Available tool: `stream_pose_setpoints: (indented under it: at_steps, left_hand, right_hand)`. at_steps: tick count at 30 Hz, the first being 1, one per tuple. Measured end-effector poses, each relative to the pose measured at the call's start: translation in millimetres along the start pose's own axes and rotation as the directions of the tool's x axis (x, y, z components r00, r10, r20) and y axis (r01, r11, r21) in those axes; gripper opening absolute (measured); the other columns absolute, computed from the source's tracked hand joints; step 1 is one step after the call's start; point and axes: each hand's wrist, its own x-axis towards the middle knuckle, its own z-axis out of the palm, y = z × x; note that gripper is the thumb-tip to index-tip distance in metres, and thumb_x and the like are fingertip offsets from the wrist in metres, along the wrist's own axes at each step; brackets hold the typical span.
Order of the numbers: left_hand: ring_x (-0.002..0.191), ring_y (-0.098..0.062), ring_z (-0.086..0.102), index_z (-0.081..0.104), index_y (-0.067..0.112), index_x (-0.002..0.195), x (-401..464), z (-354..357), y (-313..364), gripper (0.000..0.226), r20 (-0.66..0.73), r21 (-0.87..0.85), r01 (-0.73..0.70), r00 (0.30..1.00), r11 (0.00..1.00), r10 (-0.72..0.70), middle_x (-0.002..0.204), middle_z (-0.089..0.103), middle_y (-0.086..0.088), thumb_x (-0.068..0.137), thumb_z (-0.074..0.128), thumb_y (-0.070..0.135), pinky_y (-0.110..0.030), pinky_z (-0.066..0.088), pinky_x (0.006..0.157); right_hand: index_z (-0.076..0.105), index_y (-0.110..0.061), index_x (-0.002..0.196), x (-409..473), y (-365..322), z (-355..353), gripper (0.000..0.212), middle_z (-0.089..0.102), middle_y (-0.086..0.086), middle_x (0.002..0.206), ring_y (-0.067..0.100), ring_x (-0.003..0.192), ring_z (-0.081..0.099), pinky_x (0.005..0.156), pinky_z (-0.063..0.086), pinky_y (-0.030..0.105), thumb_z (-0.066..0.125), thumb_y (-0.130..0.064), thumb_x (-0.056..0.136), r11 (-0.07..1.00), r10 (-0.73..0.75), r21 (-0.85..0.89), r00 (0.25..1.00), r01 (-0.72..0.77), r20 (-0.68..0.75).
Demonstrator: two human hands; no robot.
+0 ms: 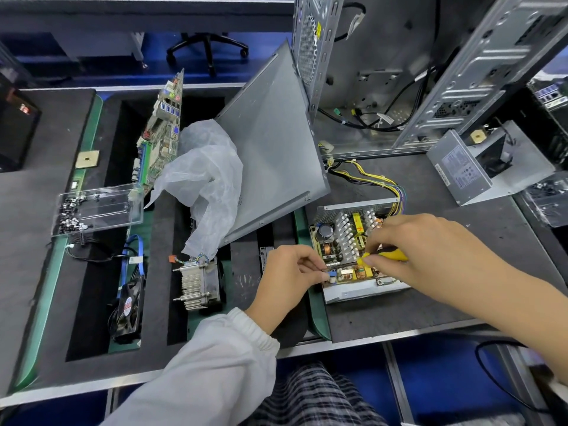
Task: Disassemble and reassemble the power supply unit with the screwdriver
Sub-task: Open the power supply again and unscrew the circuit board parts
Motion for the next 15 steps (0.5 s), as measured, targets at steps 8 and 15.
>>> stream_pose_setpoints:
  at_steps: [8,15]
  left_hand:
    - [0.062,-0.004,0.063,0.069,0.018,0.073,-1.9,-1.8,2.1,0.020,0.017,-0.009,0.034,0.999,0.999,-0.034,0.071,0.069,0.002,0.074,0.082,0.003,-0.016,0.054,0.065]
    - [0.067,-0.010,0.067,0.071,0.012,0.077,-3.8,-1.9,3.6,0.013,0.019,-0.031,0.036,0.999,0.999,-0.035,0.078,0.073,-0.007,0.076,0.081,0.003,-0.020,0.056,0.069]
  right_hand:
    - [0.060,-0.037,0.099,-2.1,1.4,-2.8,0.027,0.053,-0.013,0.096,0.014,0.088,0.056,0.063,0.040,0.028,0.042,-0.056,0.091,1.000,0.008,-0.009,1.000,-0.008,-0.004]
    - [0.060,-0.036,0.102,-2.1,-1.6,-1.7,0.029,0.054,-0.014,0.101,0.015,0.090,0.058,0.068,0.045,0.029,0.041,-0.056,0.092,1.000,0.003,-0.006,1.000,-0.003,0.022]
